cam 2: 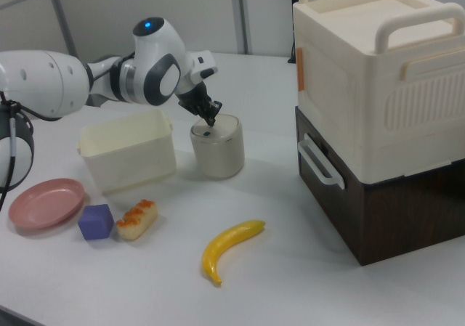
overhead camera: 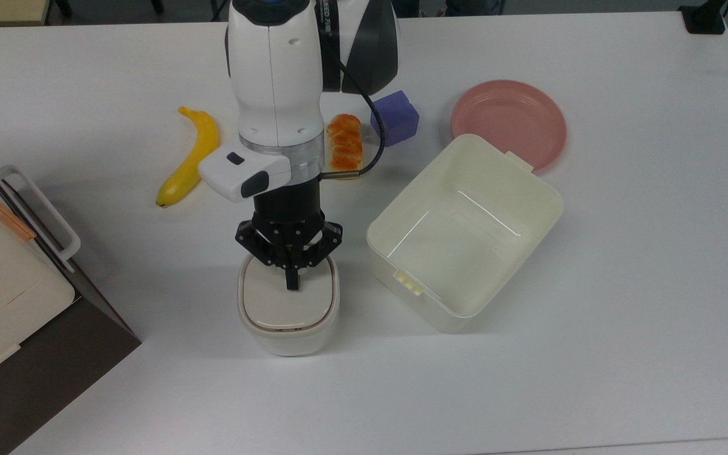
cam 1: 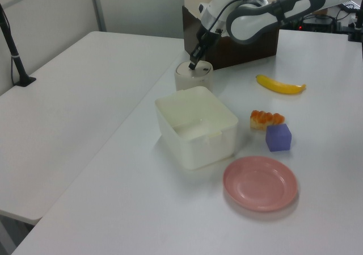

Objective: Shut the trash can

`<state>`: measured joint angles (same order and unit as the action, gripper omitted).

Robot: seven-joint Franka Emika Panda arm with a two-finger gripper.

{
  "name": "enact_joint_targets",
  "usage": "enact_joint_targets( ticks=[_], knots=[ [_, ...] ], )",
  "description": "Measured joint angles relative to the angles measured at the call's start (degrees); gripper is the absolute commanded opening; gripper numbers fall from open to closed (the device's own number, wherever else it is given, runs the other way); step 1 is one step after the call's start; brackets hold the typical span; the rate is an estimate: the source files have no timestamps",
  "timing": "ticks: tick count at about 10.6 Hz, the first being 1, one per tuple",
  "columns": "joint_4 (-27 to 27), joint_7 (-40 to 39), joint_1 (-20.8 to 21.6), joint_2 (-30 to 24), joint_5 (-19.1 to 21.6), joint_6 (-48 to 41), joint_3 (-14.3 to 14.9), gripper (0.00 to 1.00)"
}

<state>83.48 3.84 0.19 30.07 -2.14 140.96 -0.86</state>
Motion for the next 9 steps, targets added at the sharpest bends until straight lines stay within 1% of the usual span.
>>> enact_joint_targets(
  ticks=[1, 2, 3, 5, 7, 9],
  knots=[
    [-0.23, 0.00, -0.17, -1.52, 0.00, -4.09, 0.12, 0.60],
    [-0.41, 0.00, -0.38, -4.04, 0.00, -9.70, 0.22, 0.97],
    [-0.48, 0.00, -0.56, -7.20, 0.00, -16.78, 0.22, 1.00],
    [-0.29, 0.00, -0.56, -13.49, 0.00, -30.28, 0.22, 1.00],
    [0.58, -0.01, -0.33, -18.23, 0.00, -39.04, 0.21, 1.00],
    [1.37, 0.00, 0.20, -20.56, 0.00, -45.04, 0.18, 1.00]
  ],
)
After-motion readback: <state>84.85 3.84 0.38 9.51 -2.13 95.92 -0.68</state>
